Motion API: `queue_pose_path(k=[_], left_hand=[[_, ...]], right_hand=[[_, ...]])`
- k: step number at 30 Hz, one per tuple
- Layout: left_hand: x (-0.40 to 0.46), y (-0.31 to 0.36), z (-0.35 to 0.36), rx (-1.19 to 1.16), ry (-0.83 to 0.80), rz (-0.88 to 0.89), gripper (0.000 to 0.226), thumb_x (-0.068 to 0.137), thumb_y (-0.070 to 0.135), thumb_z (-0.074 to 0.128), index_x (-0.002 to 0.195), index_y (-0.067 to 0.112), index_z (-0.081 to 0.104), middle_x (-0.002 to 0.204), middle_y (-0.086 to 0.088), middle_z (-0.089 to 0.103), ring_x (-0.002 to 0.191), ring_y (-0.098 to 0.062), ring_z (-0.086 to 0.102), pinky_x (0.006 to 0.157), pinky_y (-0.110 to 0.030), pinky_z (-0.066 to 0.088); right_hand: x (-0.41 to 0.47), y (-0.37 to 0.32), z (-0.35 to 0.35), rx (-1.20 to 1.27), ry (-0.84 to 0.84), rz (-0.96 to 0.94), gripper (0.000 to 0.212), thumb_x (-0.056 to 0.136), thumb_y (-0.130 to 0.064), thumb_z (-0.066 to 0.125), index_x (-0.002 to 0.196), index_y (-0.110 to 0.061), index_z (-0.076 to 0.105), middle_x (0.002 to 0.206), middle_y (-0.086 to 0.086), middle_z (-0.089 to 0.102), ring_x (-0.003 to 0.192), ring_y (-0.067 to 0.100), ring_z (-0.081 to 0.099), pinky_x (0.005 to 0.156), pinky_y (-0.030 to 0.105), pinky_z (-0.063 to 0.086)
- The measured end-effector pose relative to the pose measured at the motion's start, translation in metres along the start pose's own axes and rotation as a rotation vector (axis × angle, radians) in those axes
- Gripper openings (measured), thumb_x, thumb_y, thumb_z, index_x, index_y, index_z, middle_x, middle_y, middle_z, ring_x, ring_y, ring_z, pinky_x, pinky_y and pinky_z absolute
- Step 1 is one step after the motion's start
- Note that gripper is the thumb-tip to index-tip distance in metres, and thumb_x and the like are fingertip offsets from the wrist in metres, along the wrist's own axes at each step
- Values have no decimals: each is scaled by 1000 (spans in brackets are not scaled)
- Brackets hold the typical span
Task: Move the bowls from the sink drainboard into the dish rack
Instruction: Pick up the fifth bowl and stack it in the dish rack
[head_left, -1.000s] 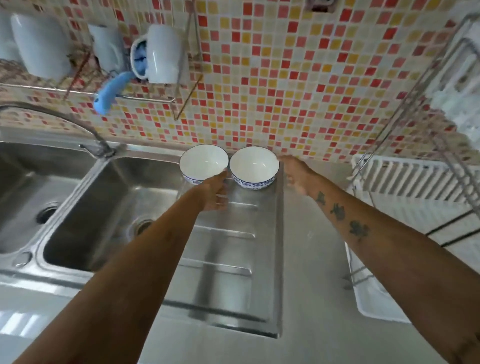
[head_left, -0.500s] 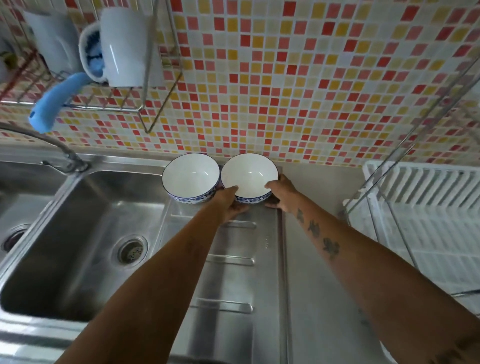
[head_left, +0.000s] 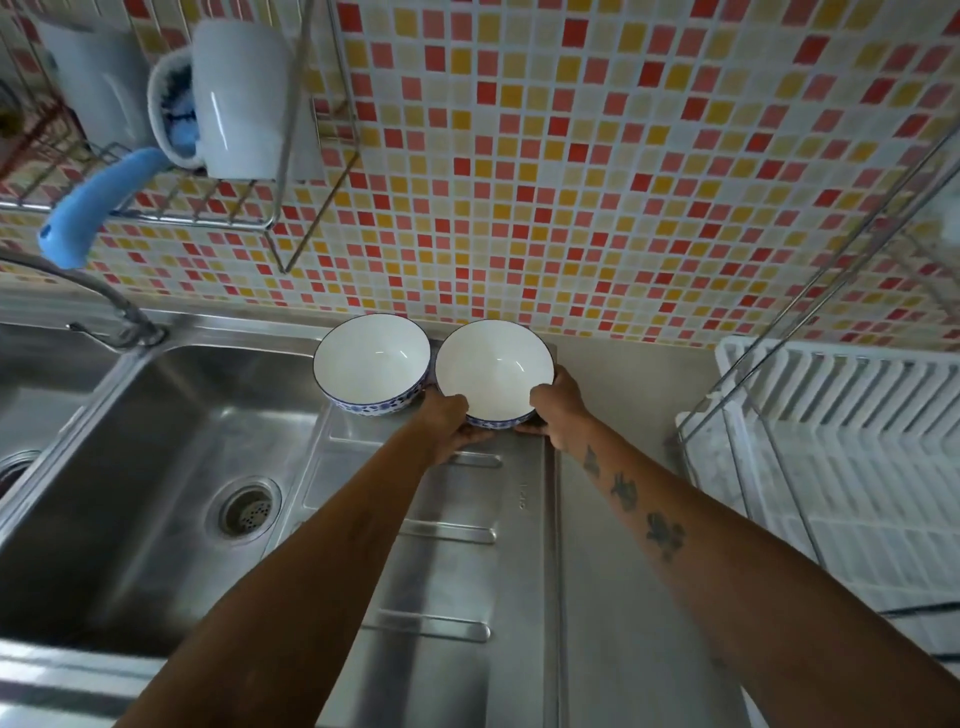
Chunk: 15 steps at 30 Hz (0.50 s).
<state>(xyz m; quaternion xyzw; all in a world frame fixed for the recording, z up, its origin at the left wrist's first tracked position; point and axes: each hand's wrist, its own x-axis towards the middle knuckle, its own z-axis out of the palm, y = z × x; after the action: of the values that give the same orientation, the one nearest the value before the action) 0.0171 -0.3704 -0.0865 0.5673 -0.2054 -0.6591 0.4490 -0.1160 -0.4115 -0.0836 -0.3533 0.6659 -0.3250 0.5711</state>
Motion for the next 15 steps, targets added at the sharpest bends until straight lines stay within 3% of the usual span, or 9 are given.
queue_pose_path(k=[2,5,8,10,12,15], left_hand=[[-10,-2,-2,31,-22,22,76,89,-11,35,150,30,15,149,-11,33,121,-37,47,93,-55,51],[-29,-4,-4,-28,-79,32,71,91,-2,46,148,33,21,149,-15,37,125,-42,49,95,-59,50],[-68,10,-1,-221,-199,-11,49,95,41,51,141,28,39,139,-16,52,117,-43,58,93,-61,51],[-95,20,0,-341,-239,-43,58,91,64,38,127,21,54,124,-17,60,108,-45,62,85,-66,49],[-113,28,-11,-456,-219,-45,71,87,72,34,121,14,55,123,-18,58,110,-50,57,81,-73,44],[-154,46,-14,-498,-566,-75,78,85,76,33,145,27,42,151,-12,43,134,-47,42,111,-69,26]], right_hand=[[-15,1,-4,46,12,1,51,86,3,37,133,-17,43,119,3,48,107,28,50,65,41,57],[-40,-2,-11,81,15,-22,51,87,4,35,132,-18,41,117,2,46,104,26,49,55,33,53],[-65,-10,-20,96,15,-125,55,84,5,37,134,-18,40,125,4,48,109,27,50,65,38,58],[-85,-17,-25,66,5,-219,55,84,3,40,134,-20,41,127,4,49,110,24,49,73,39,59],[-110,-28,-29,39,-14,-318,53,84,-1,43,130,-25,42,128,2,49,112,22,49,85,45,58],[-158,-52,-35,-18,-62,-496,54,83,-1,43,128,-29,42,134,5,46,122,25,48,98,48,51]])
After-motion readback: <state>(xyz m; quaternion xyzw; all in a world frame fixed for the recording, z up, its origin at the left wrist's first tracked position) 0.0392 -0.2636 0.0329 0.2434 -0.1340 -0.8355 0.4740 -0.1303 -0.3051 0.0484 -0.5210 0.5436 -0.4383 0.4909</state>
